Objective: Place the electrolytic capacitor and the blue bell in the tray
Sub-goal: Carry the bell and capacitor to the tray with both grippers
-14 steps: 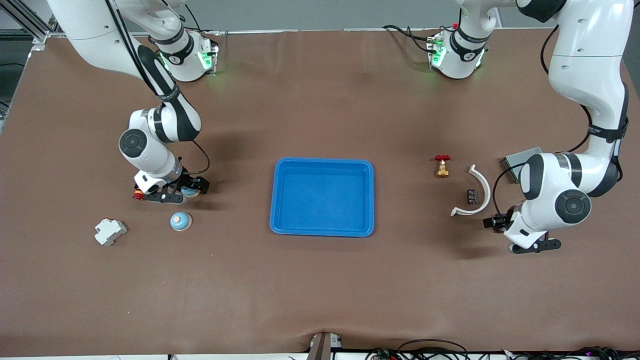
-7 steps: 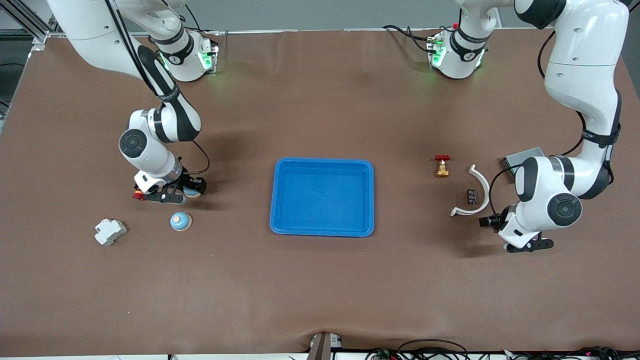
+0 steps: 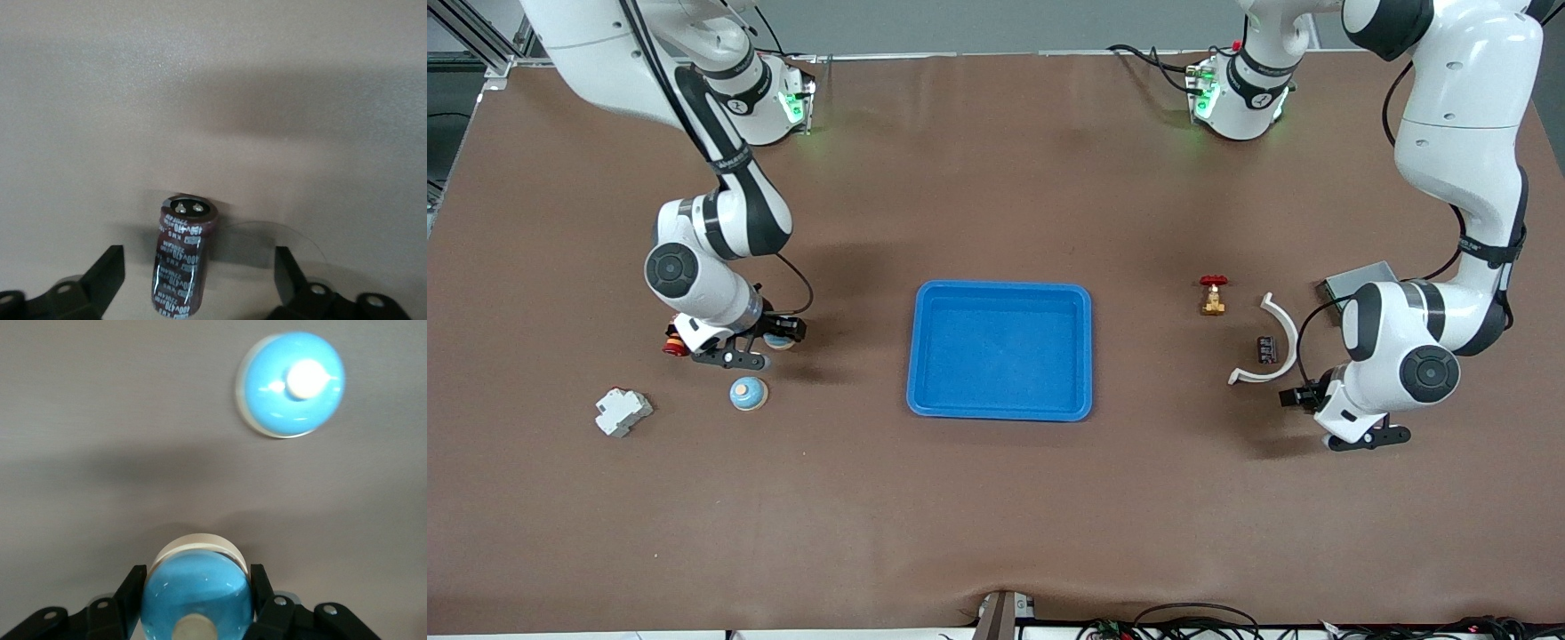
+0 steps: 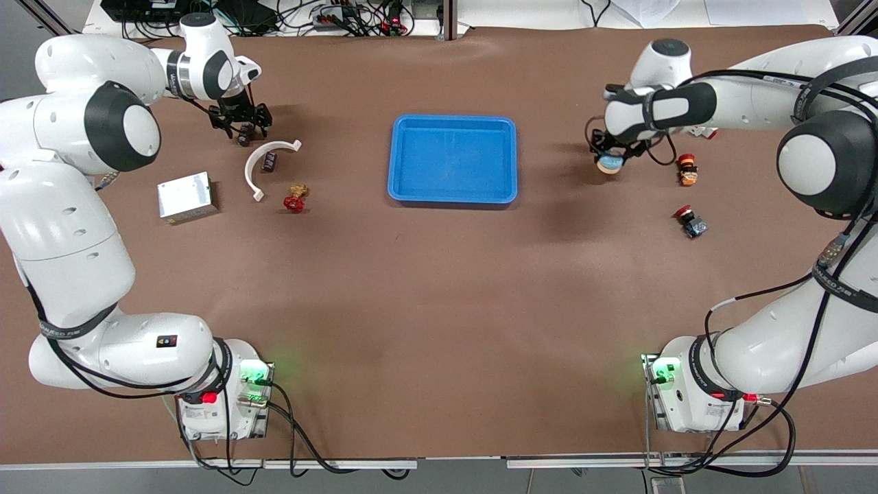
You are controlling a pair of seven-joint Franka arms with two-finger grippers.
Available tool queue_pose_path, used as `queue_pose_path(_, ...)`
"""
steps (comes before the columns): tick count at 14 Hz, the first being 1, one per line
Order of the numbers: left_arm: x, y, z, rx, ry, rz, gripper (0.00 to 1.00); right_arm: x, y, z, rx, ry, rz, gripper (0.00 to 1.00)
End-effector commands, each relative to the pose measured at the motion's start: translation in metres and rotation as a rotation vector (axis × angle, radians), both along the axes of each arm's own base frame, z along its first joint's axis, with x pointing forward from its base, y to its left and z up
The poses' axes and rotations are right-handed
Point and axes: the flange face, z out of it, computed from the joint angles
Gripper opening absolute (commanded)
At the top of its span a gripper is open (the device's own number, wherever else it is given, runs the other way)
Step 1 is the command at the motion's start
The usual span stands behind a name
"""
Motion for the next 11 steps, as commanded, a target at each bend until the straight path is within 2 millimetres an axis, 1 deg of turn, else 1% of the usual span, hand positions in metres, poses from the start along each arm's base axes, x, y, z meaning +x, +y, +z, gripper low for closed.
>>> queue_pose_path(1, 0.003, 0.000, 0.001, 0.009, -0.013, -0.009, 0.75, 0.001, 0.044, 0.030, -0.002, -0.005, -0.058, 0.00)
queue_pose_path(3, 0.003, -0.001, 0.001, 0.010, -0.013, 0.000, 0.61, -0.001, 0.078, 0.038, -0.003, -0.020, -0.109, 0.00)
queue_pose_path(5, 0.003, -0.002, 0.001, 0.006, -0.013, 0.005, 0.44, -0.007, 0.114, 0.047, 0.002, -0.041, -0.153, 0.00)
queue_pose_path(6, 0.003, -0.002, 0.002, 0.005, -0.015, 0.008, 0.38, -0.010, 0.132, 0.053, 0.007, -0.054, -0.177, 0.00)
queue_pose_path(7, 0.003, -0.001, 0.002, 0.006, -0.015, 0.011, 0.31, -0.013, 0.149, 0.053, 0.009, -0.061, -0.200, 0.00)
queue_pose_path(8, 0.003, -0.001, 0.003, 0.004, -0.016, 0.012, 0.21, -0.016, 0.167, 0.049, 0.008, -0.062, -0.229, 0.00)
queue_pose_path(11, 0.006, 0.000, 0.010, -0.002, -0.032, 0.061, 0.04, -0.022, 0.222, 0.037, 0.011, -0.070, -0.303, 0.00)
